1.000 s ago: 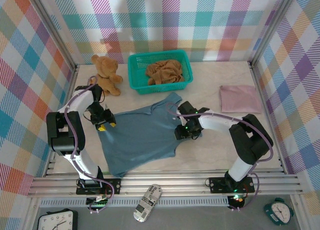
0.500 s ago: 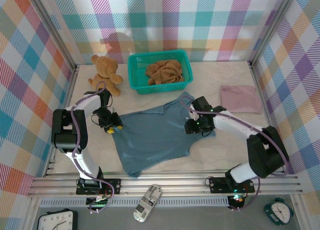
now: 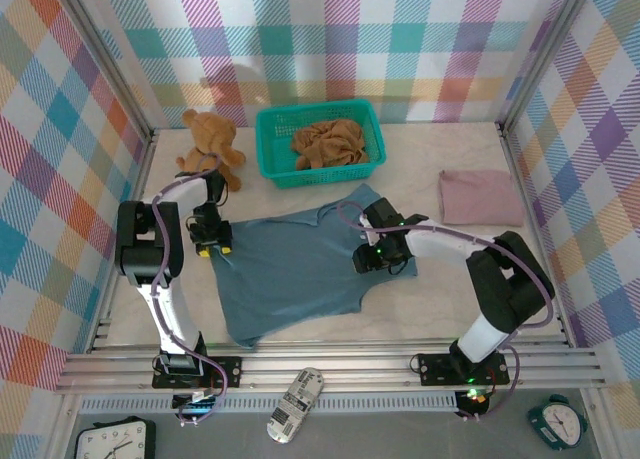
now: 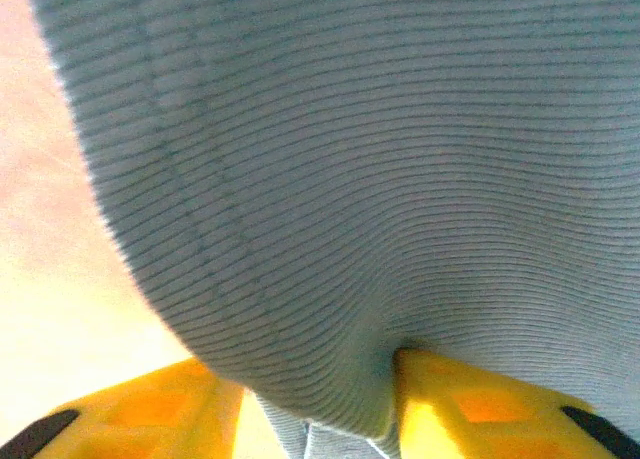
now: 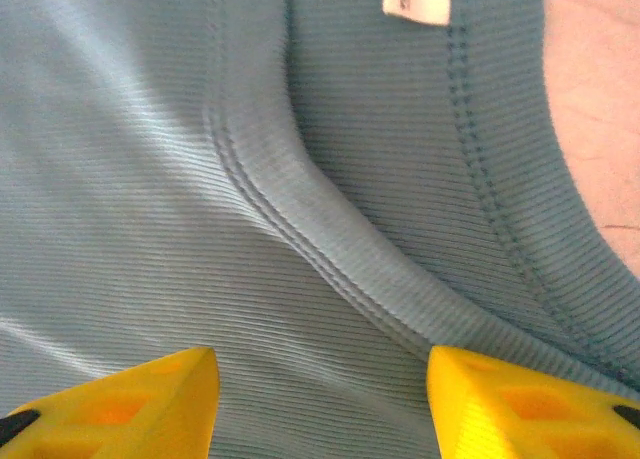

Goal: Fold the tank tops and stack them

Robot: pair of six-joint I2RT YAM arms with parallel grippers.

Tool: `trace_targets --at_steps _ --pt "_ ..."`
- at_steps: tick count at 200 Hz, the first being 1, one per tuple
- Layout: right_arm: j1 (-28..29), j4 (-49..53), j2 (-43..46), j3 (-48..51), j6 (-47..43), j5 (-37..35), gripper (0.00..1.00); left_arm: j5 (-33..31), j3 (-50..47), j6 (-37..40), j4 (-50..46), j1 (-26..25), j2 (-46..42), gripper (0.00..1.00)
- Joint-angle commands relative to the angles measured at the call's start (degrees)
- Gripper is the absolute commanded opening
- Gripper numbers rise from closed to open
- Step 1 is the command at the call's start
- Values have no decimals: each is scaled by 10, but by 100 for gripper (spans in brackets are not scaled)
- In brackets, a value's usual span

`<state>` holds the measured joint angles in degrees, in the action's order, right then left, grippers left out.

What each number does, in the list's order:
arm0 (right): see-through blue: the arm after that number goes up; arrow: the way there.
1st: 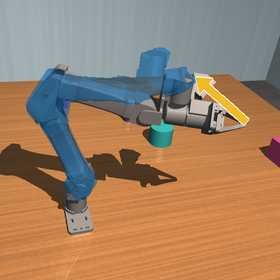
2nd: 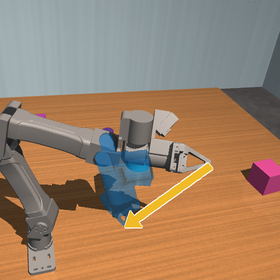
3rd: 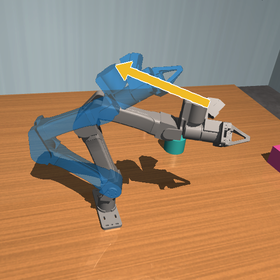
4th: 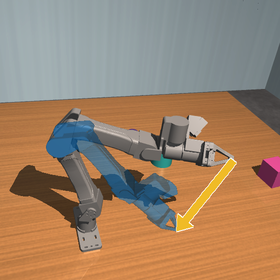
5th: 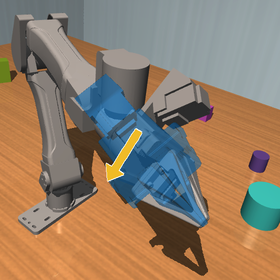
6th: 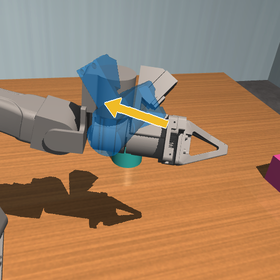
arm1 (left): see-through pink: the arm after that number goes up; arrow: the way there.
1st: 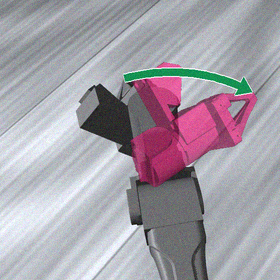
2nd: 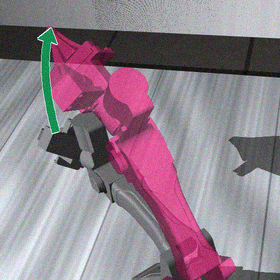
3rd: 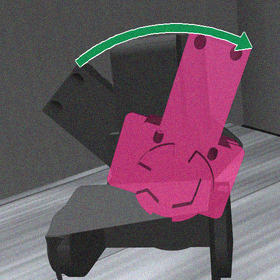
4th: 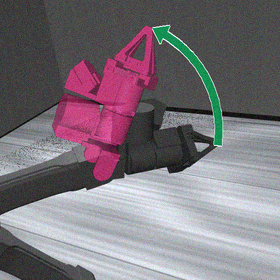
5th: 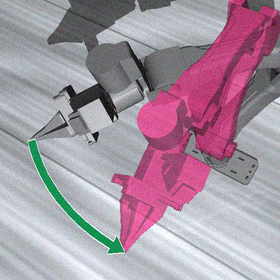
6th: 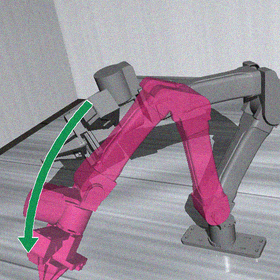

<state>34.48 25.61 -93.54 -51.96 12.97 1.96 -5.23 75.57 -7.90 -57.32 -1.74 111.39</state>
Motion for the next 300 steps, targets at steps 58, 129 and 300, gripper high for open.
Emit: trace_targets --at_steps 58,129,300 --pt "41 -20 89 4 -235 138 55 60 -20 -43 -99 -15 -134 51" --pt "124 34 103 59 -452 149 55 158 -222 -213 -107 -160 -308 50" --pt "179 17 -33 0 -480 58 22 36 -246 -223 24 -156 -166 13"
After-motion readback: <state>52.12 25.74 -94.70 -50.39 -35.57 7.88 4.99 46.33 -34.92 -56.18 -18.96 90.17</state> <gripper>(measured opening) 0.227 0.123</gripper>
